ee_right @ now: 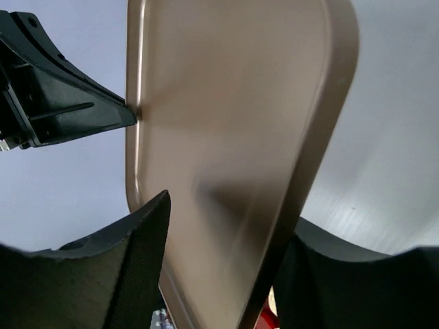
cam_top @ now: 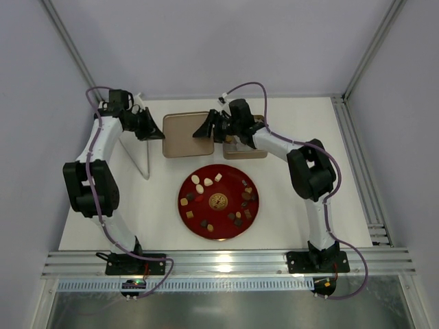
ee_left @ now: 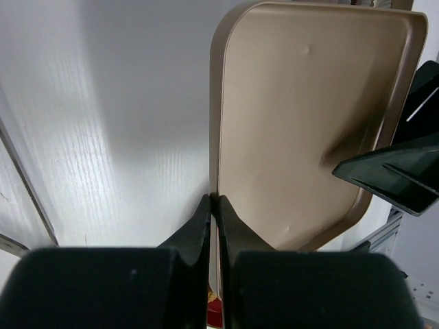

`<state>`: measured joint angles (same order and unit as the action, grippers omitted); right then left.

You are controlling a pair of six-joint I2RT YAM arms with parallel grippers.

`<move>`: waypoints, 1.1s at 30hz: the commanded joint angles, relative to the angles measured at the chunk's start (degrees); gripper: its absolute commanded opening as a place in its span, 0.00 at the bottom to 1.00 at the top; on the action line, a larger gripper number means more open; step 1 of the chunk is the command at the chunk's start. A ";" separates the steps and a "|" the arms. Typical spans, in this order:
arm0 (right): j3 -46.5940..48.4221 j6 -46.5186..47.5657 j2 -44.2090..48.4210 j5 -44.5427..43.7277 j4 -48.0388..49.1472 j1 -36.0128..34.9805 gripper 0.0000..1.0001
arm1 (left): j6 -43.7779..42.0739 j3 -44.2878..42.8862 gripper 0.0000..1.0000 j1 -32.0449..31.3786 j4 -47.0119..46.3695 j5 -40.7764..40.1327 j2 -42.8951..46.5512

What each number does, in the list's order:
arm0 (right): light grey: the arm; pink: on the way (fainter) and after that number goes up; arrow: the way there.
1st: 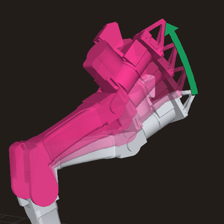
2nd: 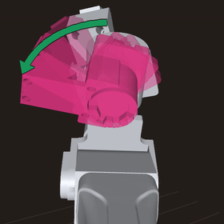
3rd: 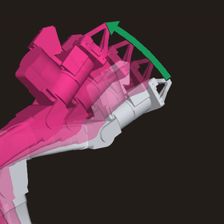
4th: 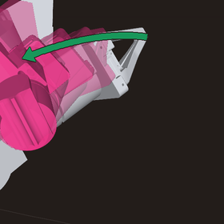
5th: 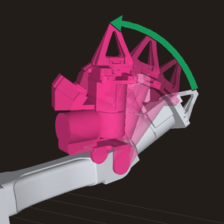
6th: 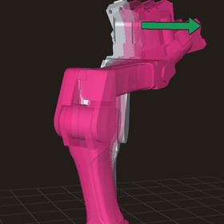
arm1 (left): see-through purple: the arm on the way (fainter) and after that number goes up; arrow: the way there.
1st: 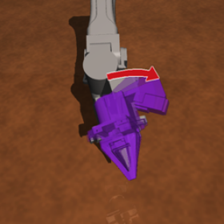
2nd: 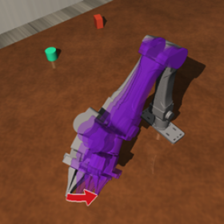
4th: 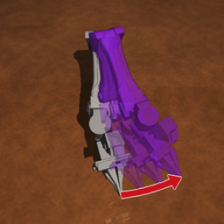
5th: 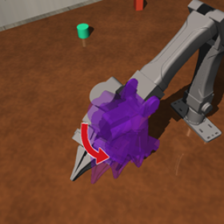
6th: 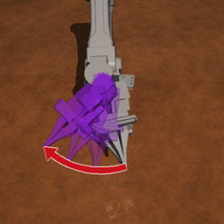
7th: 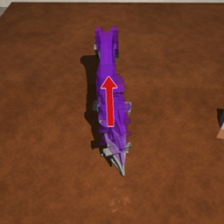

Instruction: Pack the chocolate

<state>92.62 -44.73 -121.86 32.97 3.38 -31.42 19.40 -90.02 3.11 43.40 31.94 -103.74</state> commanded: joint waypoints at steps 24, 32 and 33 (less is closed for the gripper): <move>-10.81 -10.65 21.49 3.16 -3.00 5.49 0.04 | -11.48 5.81 0.68 -28.31 -8.49 -28.12 27.88; -4.65 -10.12 24.83 3.77 -23.56 9.44 0.04 | -25.25 22.51 0.73 -48.80 -29.48 -45.98 39.93; -4.12 -10.11 25.62 3.59 -24.98 9.79 0.04 | -26.50 23.65 0.73 -51.51 -31.51 -47.92 40.02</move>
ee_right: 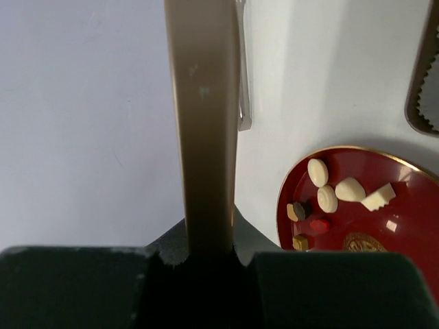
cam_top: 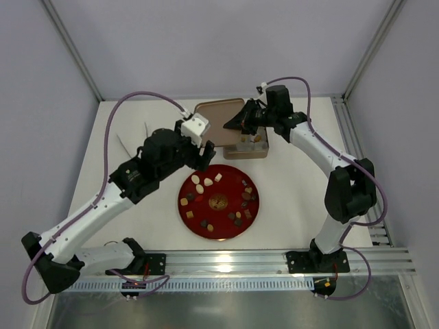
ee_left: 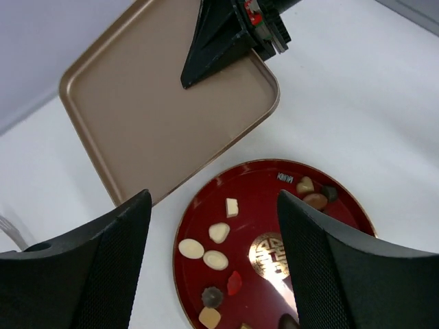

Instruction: Pack the chocolate

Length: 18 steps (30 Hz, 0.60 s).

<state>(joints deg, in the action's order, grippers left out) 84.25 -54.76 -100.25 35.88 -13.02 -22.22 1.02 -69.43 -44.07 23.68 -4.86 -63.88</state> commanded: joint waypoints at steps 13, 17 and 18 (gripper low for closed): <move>11.47 -0.87 5.76 0.33 -23.10 0.77 0.04 | -30.97 14.41 0.73 -12.88 -40.11 -19.57 -6.34; 9.89 -1.57 7.08 0.60 -23.11 0.77 0.04 | -37.74 15.64 0.72 -13.41 -46.53 -23.17 -9.86; 9.62 -1.75 7.43 0.60 -22.85 0.77 0.04 | -38.54 15.73 0.72 -13.41 -47.58 -23.43 -10.39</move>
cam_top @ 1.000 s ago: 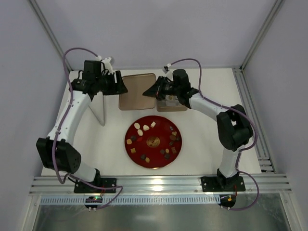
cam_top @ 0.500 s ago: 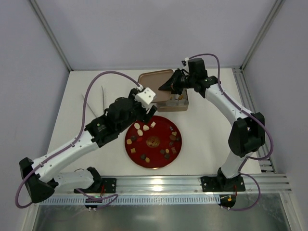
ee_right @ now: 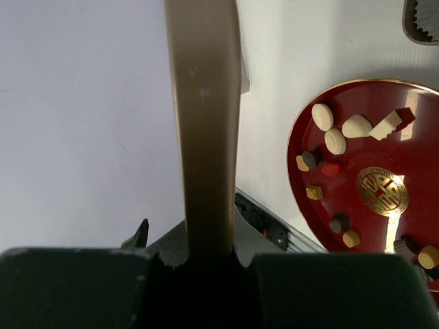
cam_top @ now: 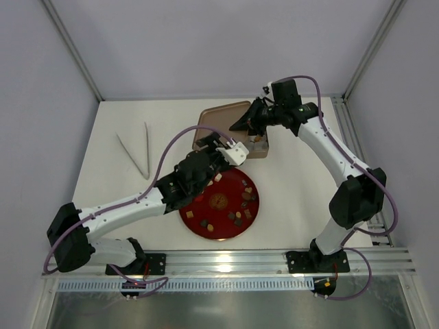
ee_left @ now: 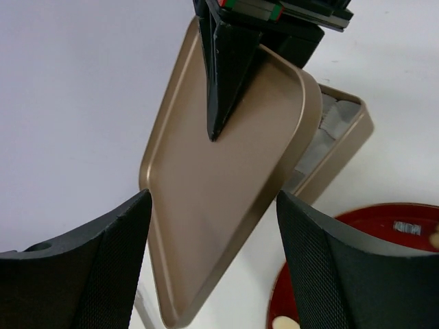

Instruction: Pack the chocolate

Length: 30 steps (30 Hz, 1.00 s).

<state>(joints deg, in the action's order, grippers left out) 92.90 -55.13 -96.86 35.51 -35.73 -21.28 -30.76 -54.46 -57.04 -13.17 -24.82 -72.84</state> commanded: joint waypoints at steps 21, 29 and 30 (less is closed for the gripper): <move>-0.62 -0.41 5.19 1.23 -0.57 -0.26 0.04 | -20.47 -1.35 0.21 -0.88 -23.29 -10.07 -11.18; -1.23 1.61 5.36 0.88 -0.75 -0.43 0.16 | -22.41 -3.90 0.00 -1.67 -24.63 -11.31 -12.33; -1.32 2.04 5.54 0.45 -0.75 -0.43 0.22 | -22.24 -4.08 0.00 -1.85 -24.62 -11.04 -12.24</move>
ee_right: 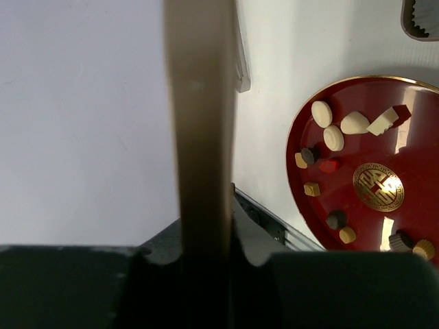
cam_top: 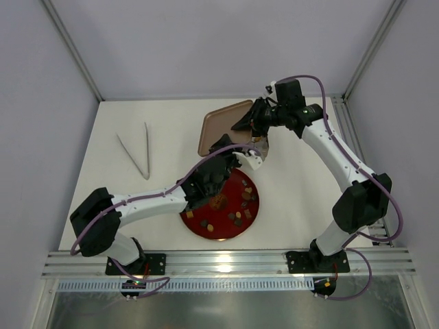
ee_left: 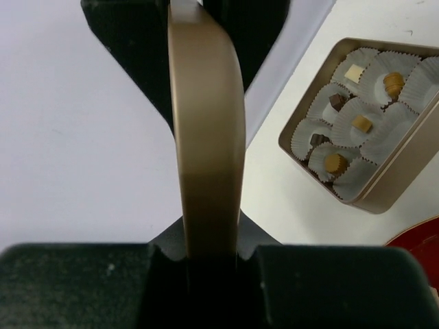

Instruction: Pack the chocolate

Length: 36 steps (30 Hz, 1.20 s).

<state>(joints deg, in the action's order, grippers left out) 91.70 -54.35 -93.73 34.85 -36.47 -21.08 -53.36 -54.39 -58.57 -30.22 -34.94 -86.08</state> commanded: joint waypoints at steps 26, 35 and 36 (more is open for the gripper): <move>-3.72 10.57 16.03 -14.37 10.71 14.12 1.00 | 38.31 -21.18 0.00 5.98 26.95 18.57 -1.63; -7.50 20.77 12.45 -15.61 14.22 16.16 1.00 | 77.34 -39.02 0.00 24.89 36.54 60.49 -14.69; -7.68 21.64 11.74 -15.52 14.49 16.16 1.00 | 79.71 -40.25 0.00 26.47 36.46 64.78 -16.29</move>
<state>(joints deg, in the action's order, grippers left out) 85.14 -38.28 -79.68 20.08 -25.65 -4.75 9.91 -90.56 -35.31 3.90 11.51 -97.71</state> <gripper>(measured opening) 0.996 0.109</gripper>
